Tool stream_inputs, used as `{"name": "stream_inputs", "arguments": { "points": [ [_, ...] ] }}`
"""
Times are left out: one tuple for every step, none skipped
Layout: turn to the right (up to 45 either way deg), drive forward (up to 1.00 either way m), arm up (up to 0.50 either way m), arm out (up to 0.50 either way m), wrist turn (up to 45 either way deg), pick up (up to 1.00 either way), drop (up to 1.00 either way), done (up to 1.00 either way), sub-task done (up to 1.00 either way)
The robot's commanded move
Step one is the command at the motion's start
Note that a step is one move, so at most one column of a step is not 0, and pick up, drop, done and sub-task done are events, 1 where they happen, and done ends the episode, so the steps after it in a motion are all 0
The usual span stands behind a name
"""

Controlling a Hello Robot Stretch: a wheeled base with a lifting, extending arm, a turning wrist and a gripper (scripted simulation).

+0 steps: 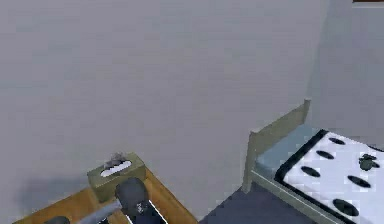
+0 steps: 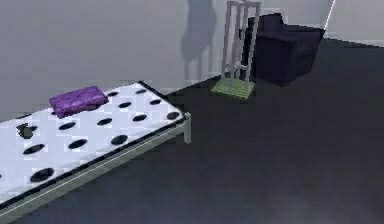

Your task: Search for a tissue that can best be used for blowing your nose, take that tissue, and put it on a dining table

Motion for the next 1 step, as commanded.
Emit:
{"name": "stream_inputs", "arguments": {
  "points": [
    [-45.0, 0.0, 0.0, 0.0, 0.0, 0.0, 0.0, 0.0, 0.0]
  ]
}}
